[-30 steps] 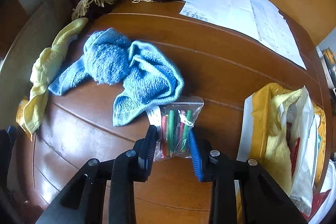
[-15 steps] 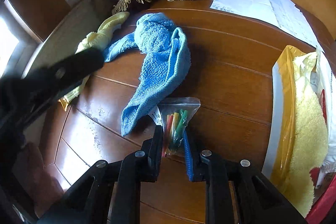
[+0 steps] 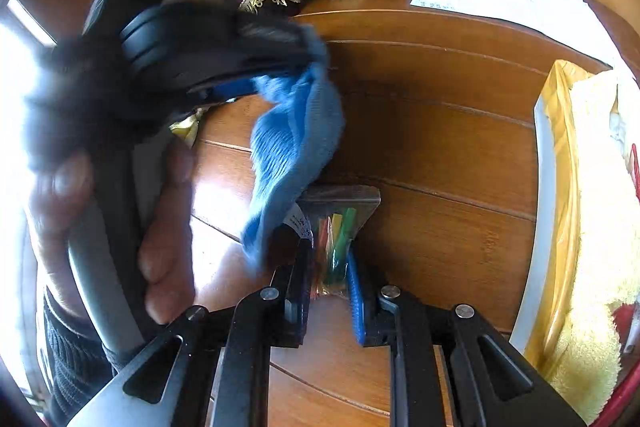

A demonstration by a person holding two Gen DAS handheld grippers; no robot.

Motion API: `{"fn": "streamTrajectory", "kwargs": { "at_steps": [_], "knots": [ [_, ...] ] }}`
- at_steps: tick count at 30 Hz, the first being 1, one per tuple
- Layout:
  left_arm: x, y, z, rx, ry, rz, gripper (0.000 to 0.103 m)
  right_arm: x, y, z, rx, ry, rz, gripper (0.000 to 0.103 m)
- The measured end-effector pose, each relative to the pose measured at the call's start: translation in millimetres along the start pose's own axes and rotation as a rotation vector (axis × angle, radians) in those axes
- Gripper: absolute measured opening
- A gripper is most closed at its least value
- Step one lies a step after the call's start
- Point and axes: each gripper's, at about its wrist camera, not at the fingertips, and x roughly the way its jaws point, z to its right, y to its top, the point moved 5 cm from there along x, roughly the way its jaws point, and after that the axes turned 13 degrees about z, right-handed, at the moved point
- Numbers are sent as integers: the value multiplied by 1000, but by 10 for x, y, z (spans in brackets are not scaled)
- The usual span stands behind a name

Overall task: Organize soft objects
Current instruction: 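Grasp the clear bag of coloured sticks with the right gripper while the left grasps the light blue towel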

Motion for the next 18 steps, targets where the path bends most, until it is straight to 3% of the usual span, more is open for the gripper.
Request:
{"fn": "streamTrajectory", "kwargs": {
  "at_steps": [3,8,12,15,18],
  "knots": [
    [-184,-80,-283,-34,-23,28,32,-13,2,57,26,21,-6,17],
    [-394,-242,-646,-161,-151,56,32,-24,24,80,38,28,-5,17],
    [-627,-111,-721,-227,-235,158,32,1,0,100,36,25,-2,17],
    [-925,-10,-758,-271,-312,298,31,50,32,132,37,20,0,15],
    [-1029,60,-791,-300,-347,351,31,48,27,137,47,21,5,15]
  ]
}}
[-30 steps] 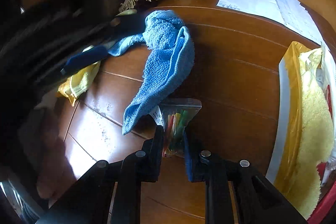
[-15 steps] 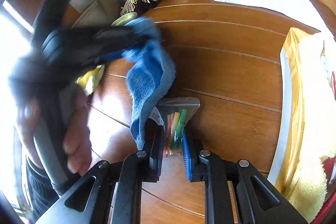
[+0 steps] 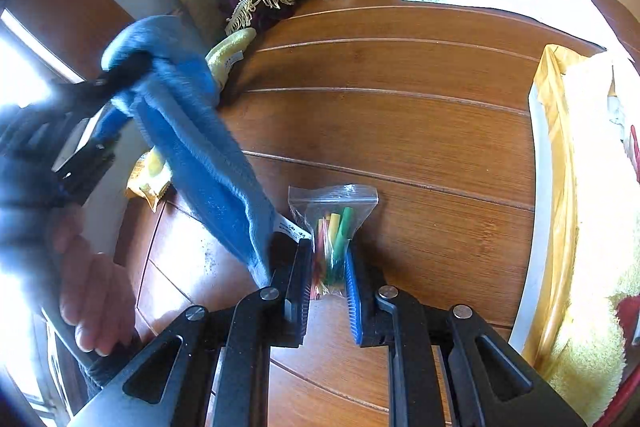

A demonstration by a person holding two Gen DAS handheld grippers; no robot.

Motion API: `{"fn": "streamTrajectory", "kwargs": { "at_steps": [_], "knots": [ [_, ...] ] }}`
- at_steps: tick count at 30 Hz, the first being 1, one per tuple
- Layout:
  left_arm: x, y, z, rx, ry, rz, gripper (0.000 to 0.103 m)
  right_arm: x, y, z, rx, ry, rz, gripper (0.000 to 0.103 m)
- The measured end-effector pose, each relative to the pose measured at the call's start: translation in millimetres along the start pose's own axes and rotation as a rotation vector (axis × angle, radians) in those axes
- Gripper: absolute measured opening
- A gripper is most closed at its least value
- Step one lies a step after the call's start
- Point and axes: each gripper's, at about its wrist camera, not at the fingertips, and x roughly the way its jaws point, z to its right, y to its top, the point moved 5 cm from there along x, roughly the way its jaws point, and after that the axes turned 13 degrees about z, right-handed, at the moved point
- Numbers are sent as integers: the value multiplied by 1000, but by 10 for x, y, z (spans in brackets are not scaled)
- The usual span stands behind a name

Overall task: Organize soft objects
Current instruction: 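Grasp the clear bag of coloured sticks with the right gripper while the left grasps the light blue towel, then carry the blue towel and stick bag over the tray and open both grippers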

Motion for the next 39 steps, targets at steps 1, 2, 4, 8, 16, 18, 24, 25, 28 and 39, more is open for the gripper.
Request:
{"fn": "streamTrajectory", "kwargs": {
  "at_steps": [1,2,4,8,16,18,24,25,28,39],
  "knots": [
    [11,3,-8,-9,-5,-8,31,-7,-6,6,6,2,0,15],
    [26,1,-13,-12,-2,-16,31,-9,-6,11,10,3,0,15],
    [15,34,-18,-32,-15,-1,31,-16,-7,16,14,5,0,14],
    [-67,132,-85,-70,-19,43,31,-30,-1,46,21,-4,2,14],
    [-65,139,-102,-84,-25,35,31,-17,-9,-8,-6,-24,12,14],
    [-38,87,-37,-50,-29,18,31,-27,-15,-22,-22,-40,18,14],
    [6,-84,140,34,-90,-33,31,-239,89,-21,-14,-38,125,13],
    [5,-120,170,31,-107,-51,31,-313,115,-35,-20,-32,151,13],
    [-56,-285,353,61,-127,-95,31,-557,159,-52,-39,3,214,13],
    [-488,-905,1894,176,-350,-304,31,-1668,382,730,-32,28,356,13]
  ]
}}
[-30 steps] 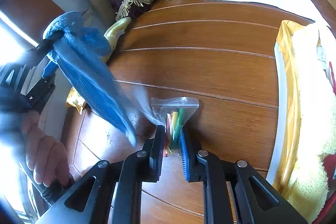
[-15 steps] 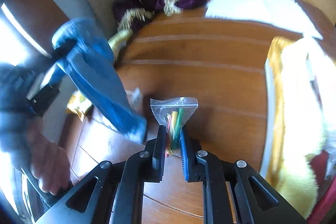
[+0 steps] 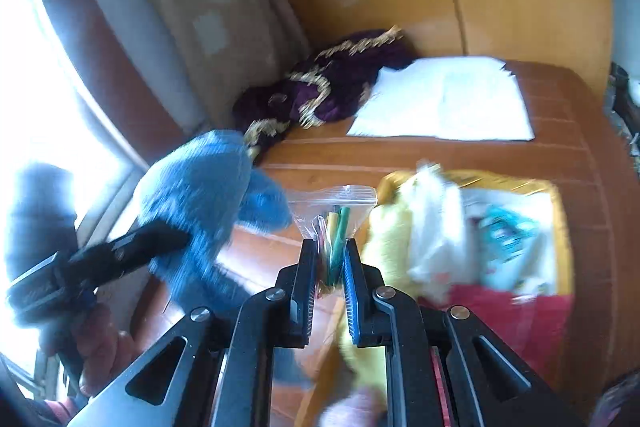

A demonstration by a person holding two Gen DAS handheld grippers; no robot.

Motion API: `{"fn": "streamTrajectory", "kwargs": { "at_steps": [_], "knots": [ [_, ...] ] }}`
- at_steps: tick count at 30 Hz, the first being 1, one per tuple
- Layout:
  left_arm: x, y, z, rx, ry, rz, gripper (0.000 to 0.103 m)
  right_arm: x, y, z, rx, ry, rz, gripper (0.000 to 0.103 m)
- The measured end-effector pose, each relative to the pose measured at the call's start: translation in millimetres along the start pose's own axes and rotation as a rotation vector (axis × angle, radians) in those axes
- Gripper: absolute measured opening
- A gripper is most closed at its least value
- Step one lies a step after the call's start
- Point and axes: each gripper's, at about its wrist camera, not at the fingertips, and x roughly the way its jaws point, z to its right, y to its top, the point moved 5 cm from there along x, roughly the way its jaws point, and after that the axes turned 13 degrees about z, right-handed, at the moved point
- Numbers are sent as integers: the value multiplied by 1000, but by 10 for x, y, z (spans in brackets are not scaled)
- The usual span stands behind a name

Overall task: Organize soft objects
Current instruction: 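Carry the blue towel and stick bag over the tray and open both grippers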

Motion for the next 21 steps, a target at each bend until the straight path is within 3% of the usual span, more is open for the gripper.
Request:
{"fn": "streamTrajectory", "kwargs": {
  "at_steps": [3,7,13,17,21],
  "knots": [
    [222,-125,319,14,-50,-61,31,-41,139,270,-22,-12,-1,13],
    [612,-342,520,38,-45,-133,31,164,162,679,19,-78,-27,13],
    [1016,-695,345,67,69,-170,31,359,35,1112,100,-171,-71,14],
    [1175,-851,244,62,62,-214,32,455,-42,1244,112,-237,-99,14],
    [1232,-943,255,124,75,-214,33,484,-94,1264,104,-264,-108,18]
  ]
}}
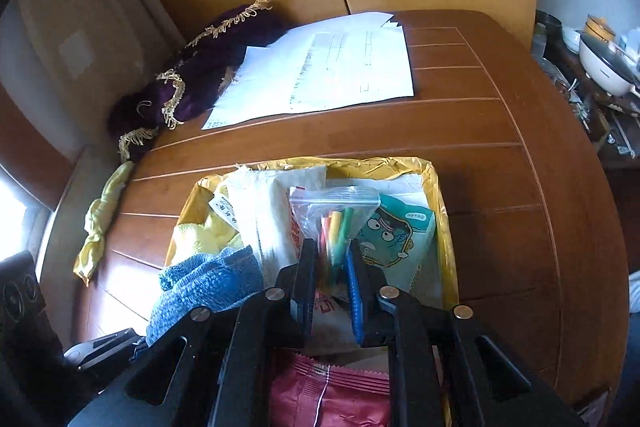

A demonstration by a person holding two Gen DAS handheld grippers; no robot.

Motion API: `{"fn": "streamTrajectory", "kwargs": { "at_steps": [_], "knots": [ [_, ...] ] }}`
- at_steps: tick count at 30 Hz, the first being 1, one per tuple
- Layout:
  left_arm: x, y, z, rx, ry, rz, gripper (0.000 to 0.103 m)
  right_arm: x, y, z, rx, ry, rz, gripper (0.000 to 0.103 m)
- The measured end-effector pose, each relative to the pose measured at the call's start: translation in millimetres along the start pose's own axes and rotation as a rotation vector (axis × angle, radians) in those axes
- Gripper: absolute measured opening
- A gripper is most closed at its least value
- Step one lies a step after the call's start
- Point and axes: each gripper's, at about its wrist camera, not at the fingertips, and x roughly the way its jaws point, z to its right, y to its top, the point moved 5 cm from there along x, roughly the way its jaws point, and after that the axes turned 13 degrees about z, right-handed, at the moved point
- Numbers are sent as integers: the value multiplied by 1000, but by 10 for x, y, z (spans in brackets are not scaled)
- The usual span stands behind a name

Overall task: Organize soft objects
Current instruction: 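Carry the blue towel and stick bag over the tray and open both grippers, then move both grippers back toward the pale yellow towel and cracker packet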

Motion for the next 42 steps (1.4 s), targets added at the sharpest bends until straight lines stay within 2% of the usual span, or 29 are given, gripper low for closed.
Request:
{"fn": "streamTrajectory", "kwargs": {
  "at_steps": [3,6,8,10,12,15,18,20,24,28,33,37,42],
  "knots": [
    [-27,-5,-14,-1,-20,18,34,1,-19,-18,-14,-12,9,18],
    [-56,29,-79,-63,-68,28,37,-47,7,-10,10,14,43,20],
    [-91,68,-96,-81,-93,42,42,-89,32,9,32,34,68,30],
    [-133,91,-87,-90,-112,62,49,-123,50,6,35,39,89,46],
    [-176,107,-54,-91,-130,84,63,-163,64,-14,28,38,110,48],
    [-263,149,-24,-68,-126,145,71,-253,99,-61,24,62,152,49],
    [-419,203,-3,-59,-150,213,73,-373,146,-82,41,98,210,61],
    [-507,237,-7,-52,-149,244,78,-433,166,-100,37,111,239,62],
    [-682,274,-93,-23,-78,301,78,-463,177,-144,31,133,255,62],
    [-815,252,-333,-19,18,336,78,-487,158,-223,22,156,260,62],
    [-940,218,-772,-77,137,343,78,-578,112,-403,-3,143,237,62],
    [-1098,191,-1105,-127,228,367,78,-807,62,-708,-32,197,217,62],
    [-1394,184,-1450,-184,328,422,78,-869,-91,-1301,-96,302,133,62]
  ]
}}
